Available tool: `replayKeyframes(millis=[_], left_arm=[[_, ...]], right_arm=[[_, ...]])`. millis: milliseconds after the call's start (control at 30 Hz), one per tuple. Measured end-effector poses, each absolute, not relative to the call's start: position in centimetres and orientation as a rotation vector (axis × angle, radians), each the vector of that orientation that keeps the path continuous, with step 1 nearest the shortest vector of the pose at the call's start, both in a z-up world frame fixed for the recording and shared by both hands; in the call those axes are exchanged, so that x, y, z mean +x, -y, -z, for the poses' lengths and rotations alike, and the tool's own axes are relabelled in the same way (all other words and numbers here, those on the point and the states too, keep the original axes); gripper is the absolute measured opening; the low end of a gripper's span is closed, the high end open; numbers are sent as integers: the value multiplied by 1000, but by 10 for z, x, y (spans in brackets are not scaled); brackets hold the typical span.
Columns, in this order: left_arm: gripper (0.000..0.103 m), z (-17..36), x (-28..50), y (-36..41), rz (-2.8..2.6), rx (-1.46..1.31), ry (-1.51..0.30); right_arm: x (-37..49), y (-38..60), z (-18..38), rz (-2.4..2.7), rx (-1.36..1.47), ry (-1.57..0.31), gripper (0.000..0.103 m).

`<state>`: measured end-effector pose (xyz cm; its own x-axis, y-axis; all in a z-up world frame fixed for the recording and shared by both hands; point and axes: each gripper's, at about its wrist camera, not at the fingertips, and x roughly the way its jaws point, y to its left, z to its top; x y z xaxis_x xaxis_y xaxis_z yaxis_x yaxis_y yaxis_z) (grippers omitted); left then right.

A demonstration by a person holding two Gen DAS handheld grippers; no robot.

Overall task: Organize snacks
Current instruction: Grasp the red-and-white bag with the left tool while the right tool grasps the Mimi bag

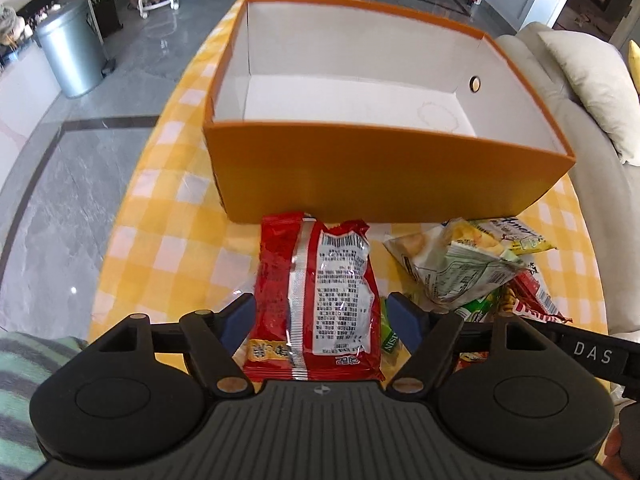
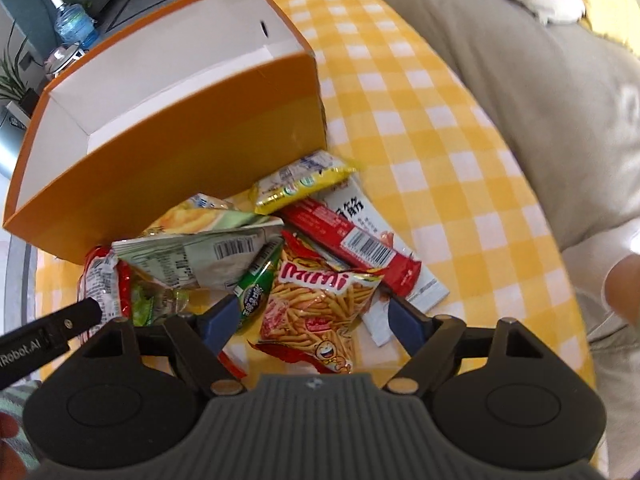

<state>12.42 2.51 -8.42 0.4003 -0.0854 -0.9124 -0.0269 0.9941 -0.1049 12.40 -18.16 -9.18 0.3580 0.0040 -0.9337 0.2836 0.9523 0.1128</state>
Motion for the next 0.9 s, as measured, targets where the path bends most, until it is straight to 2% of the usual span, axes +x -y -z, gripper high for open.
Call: replayKeyframes(millis=[133, 333, 467, 533, 600, 700, 867, 900], left_arm=[[88, 93, 130, -26, 15, -110, -1182], [90, 102, 138, -22, 12, -97, -1194], [90, 103, 141, -19, 17, -70, -1184], [86, 104, 140, -17, 24, -57, -1179], [85, 105, 139, -15, 21, -52, -1171], [79, 104, 137, -14, 24, -43, -1158], [65, 97, 130, -14, 45, -51, -1129], [58, 95, 129, -15, 47, -53, -1122]], right_arm=[[132, 187, 105, 176, 309, -1210, 76], [140, 187, 117, 149, 341, -1246, 59], [142, 187, 118, 139, 336, -1242, 54], [143, 186, 117, 134, 325, -1239, 51], [143, 186, 117, 136, 308, -1241, 43], [143, 188, 116, 131, 320, -1240, 39], [140, 188, 110, 117, 316, -1230, 35], [139, 188, 107, 111, 316, -1222, 35]])
